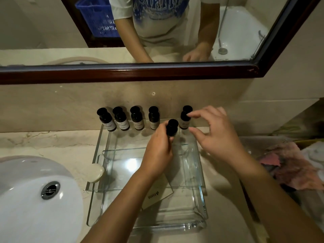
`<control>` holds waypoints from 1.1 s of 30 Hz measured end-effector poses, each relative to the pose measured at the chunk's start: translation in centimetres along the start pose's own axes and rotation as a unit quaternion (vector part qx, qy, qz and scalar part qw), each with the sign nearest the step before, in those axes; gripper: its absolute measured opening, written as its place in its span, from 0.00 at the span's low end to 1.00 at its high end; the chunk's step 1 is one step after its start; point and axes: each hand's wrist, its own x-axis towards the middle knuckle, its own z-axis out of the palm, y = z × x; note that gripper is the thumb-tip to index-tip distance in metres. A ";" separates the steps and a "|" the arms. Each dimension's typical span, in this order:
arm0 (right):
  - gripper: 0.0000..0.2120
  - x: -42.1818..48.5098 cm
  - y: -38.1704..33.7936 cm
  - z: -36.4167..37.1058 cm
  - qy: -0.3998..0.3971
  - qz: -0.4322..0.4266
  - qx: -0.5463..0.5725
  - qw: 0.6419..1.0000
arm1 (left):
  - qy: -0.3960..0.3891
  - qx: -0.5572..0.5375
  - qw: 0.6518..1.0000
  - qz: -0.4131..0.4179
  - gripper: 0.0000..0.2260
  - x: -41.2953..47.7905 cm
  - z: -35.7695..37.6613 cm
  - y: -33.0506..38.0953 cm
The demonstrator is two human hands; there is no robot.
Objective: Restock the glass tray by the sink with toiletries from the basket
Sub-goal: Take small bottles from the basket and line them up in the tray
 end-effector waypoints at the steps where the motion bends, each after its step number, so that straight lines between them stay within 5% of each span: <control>1: 0.18 0.3 -0.7 -0.5 -0.022 -0.029 -0.023 0.999 | -0.003 0.009 1.000 0.010 0.17 0.1 0.0 0.0; 9: 0.14 3.6 -3.2 -0.9 -0.183 -0.094 -0.158 0.966 | -0.012 0.026 0.999 0.034 0.21 0.3 -0.3 -0.3; 16: 0.15 4.8 -2.9 0.1 -0.130 -0.082 -0.188 0.970 | 0.048 0.051 0.997 -0.033 0.24 -2.5 -1.1 -0.7; 21: 0.13 5.0 -3.1 1.2 -0.086 -0.063 -0.186 0.977 | -0.017 0.179 0.983 0.025 0.15 -3.8 -1.5 -2.3; 33: 0.16 5.3 -3.3 2.0 -0.064 -0.058 -0.209 0.974 | -0.050 0.322 0.945 0.014 0.23 -1.1 0.1 -0.5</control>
